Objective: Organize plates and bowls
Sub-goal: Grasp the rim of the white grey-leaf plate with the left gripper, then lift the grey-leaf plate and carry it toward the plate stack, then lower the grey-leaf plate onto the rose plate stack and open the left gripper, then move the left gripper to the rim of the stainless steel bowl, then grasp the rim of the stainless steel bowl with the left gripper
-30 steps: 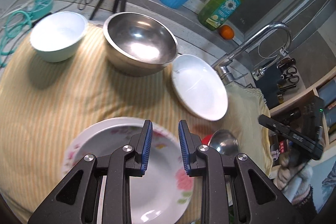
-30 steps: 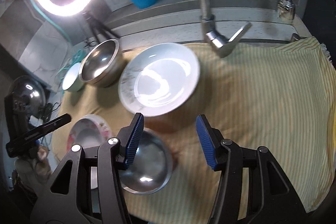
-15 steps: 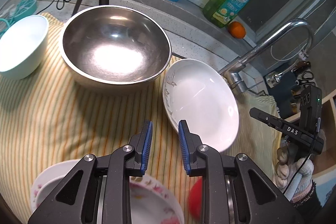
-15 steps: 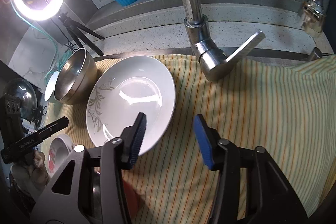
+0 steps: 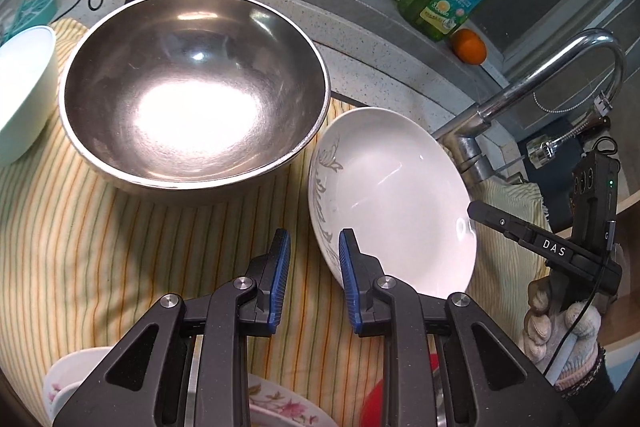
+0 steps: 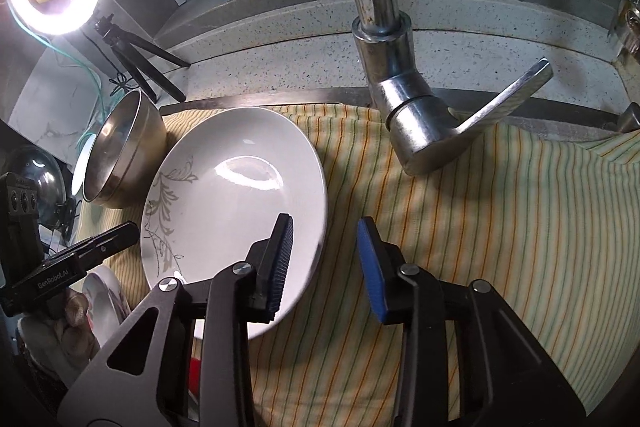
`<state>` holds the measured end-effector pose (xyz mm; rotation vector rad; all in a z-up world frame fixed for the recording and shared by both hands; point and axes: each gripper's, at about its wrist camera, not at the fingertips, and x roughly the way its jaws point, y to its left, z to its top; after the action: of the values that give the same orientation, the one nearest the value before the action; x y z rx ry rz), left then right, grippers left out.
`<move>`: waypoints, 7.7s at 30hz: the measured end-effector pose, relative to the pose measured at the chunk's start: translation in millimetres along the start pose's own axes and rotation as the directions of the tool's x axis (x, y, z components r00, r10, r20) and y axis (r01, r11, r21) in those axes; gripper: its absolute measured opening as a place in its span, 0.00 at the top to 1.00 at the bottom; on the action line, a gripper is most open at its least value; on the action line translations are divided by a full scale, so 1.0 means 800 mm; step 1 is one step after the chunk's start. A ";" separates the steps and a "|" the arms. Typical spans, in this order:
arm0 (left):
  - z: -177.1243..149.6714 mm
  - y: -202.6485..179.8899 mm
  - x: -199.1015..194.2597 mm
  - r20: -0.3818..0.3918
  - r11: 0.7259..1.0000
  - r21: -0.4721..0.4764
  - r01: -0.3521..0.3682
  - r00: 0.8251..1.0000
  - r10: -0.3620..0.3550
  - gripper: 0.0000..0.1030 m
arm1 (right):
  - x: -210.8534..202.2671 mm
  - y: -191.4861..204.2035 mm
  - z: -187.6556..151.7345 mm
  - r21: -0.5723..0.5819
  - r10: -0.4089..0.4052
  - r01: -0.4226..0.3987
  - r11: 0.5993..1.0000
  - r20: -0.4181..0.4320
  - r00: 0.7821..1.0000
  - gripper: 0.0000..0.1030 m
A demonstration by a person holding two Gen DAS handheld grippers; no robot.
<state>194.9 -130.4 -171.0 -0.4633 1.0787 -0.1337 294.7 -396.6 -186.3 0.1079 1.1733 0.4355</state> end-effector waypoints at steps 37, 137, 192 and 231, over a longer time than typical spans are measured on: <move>0.008 -0.013 0.010 -0.013 0.998 0.070 -0.002 1.000 0.003 0.92 | 0.021 0.005 0.005 0.023 0.016 -0.015 1.000 -0.044 0.999 0.91; -0.119 0.170 -0.161 -0.094 0.998 0.033 0.053 0.994 -0.050 0.92 | -0.017 0.302 -0.220 -0.216 -0.238 0.214 0.953 -0.093 0.967 0.72; 0.134 0.160 -0.106 -0.005 0.987 0.138 0.079 0.997 -0.079 0.63 | -0.016 0.251 -0.021 0.261 0.042 -0.079 0.962 0.146 0.988 0.32; 0.168 0.145 -0.028 -0.116 0.989 0.126 0.075 0.991 -0.060 0.89 | 0.079 0.221 0.031 0.345 0.000 -0.011 0.939 0.030 1.000 0.82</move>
<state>287.8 21.4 -150.2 -0.3782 1.1564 -0.2915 288.7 -207.4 -177.1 0.4212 1.2117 0.2276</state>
